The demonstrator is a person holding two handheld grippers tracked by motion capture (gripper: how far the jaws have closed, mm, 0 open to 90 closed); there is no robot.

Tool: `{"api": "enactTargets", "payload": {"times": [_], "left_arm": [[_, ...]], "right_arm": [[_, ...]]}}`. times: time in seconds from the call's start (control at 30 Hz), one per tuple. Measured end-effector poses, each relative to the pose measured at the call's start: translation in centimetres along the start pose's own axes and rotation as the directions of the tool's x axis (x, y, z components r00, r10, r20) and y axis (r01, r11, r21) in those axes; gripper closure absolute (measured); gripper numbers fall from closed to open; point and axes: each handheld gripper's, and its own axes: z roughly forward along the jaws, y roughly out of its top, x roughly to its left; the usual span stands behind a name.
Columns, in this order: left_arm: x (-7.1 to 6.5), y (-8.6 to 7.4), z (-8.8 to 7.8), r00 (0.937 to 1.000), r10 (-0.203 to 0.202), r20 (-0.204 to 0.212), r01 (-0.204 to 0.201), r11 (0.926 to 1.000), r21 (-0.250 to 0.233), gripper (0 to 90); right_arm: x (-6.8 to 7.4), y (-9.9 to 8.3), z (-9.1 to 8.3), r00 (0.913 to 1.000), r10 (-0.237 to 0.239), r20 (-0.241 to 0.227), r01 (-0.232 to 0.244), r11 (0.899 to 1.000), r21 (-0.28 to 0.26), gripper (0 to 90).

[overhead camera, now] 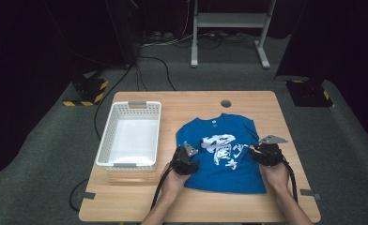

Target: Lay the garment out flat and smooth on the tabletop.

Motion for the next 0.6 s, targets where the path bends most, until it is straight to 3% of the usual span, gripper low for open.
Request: {"api": "enactTargets", "payload": {"times": [0.2, 0.33, 0.47, 0.6], "left_arm": [[0.9, 0.4, 1.4, 0.9988, -0.036, -0.034, 0.036, 0.9993, 0.008, 54.6], [1.1, 0.5, 1.2, 0.9989, 0.005, -0.046, -0.004, 0.9994, 0.036, 68.0], [1.2, 0.2, 0.5, 0.9986, 0.029, -0.044, -0.027, 0.9979, 0.059, 82.2], [1.0, -0.6, -0.7, 0.9993, 0.035, -0.013, -0.034, 0.9977, 0.059, 84.6]], "right_arm": [[0.2, -1.0, 1.0, 0.9997, -0.006, -0.022, 0.007, 0.999, 0.052, 74.0], [0.4, -1.1, 1.2, 0.9992, -0.017, -0.036, 0.019, 0.998, 0.052, 87.8], [0.7, -1.7, 0.3, 0.9988, -0.04, -0.028, 0.041, 0.998, 0.044, 88.6], [0.8, -2.6, -0.9, 0.9985, -0.04, -0.037, 0.042, 0.998, 0.039, 88.6]]}}
